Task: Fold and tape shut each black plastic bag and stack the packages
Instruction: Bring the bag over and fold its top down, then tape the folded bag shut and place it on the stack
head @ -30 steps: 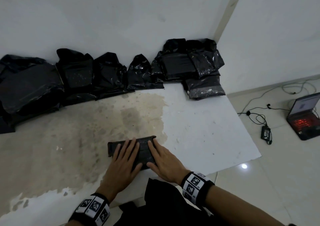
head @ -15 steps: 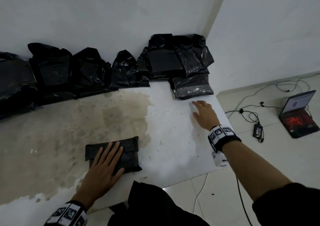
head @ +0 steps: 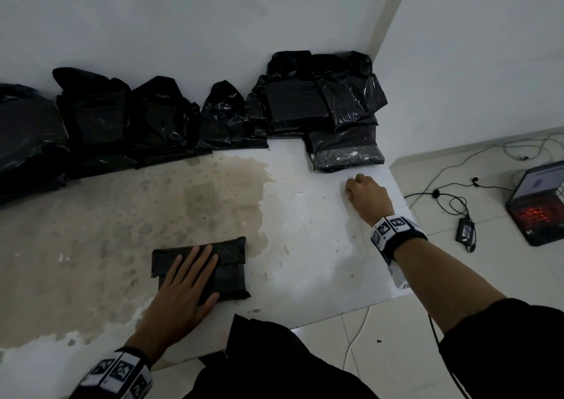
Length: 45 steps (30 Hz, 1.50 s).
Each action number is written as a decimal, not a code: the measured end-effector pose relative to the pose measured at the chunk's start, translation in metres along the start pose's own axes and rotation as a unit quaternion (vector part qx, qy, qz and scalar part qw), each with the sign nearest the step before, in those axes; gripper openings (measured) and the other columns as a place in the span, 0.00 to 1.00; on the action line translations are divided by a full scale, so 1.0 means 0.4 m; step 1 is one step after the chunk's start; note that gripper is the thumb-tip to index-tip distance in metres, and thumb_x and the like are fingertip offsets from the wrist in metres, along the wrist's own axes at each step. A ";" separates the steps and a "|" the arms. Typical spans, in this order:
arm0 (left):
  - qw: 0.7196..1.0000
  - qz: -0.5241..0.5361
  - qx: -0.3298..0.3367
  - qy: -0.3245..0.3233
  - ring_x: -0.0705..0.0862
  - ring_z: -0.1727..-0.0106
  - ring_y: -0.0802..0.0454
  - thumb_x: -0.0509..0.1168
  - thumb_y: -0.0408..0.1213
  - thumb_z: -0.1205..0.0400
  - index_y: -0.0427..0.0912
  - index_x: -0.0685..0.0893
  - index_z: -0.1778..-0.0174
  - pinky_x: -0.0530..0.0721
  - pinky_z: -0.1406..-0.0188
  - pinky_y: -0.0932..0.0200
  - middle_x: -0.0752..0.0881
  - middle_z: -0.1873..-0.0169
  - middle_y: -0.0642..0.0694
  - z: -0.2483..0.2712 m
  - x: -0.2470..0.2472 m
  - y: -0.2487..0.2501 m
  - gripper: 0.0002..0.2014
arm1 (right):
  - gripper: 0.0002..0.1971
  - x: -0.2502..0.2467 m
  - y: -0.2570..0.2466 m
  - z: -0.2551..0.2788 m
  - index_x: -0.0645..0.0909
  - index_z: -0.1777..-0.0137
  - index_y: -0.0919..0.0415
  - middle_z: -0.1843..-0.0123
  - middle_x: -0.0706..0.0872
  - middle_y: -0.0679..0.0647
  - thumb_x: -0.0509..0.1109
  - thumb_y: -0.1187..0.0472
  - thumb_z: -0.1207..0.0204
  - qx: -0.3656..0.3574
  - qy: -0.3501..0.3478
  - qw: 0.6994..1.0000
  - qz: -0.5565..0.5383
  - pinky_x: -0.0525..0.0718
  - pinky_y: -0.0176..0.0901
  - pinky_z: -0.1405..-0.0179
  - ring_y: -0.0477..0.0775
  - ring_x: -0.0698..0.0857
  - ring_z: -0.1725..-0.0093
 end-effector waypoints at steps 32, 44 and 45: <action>0.999 0.045 -0.006 0.002 0.59 0.13 0.39 0.49 0.59 0.12 0.44 0.67 0.14 0.56 0.17 0.38 0.62 0.14 0.41 -0.008 -0.024 0.002 0.33 | 0.03 -0.122 -0.039 0.196 0.81 0.55 0.55 0.63 0.88 0.48 0.71 0.61 0.20 -0.035 0.034 0.993 -0.107 0.82 0.48 0.65 0.59 0.87 0.64; 0.915 0.375 -0.149 0.004 0.80 0.32 0.51 0.50 0.59 0.11 0.50 0.81 0.27 0.77 0.32 0.52 0.84 0.32 0.51 -0.060 -0.128 -0.028 0.26 | 0.04 -0.338 -0.379 0.322 0.84 0.56 0.60 0.62 0.91 0.53 0.75 0.66 0.21 -0.029 0.065 0.891 -0.448 0.90 0.43 0.57 0.54 0.91 0.62; 0.887 0.425 -0.179 -0.013 0.80 0.32 0.53 0.49 0.56 0.09 0.52 0.81 0.27 0.76 0.34 0.56 0.84 0.31 0.52 -0.067 -0.151 -0.032 0.23 | 0.04 -0.346 -0.423 0.323 0.84 0.56 0.64 0.61 0.91 0.56 0.75 0.68 0.20 -0.023 0.051 0.862 -0.503 0.90 0.43 0.56 0.56 0.92 0.62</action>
Point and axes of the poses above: each hand's wrist, its own z-axis away from the middle knuckle, its own x-axis out of the palm, y = z × x, the point moved 2 cm from there along -z, towards the middle knuckle
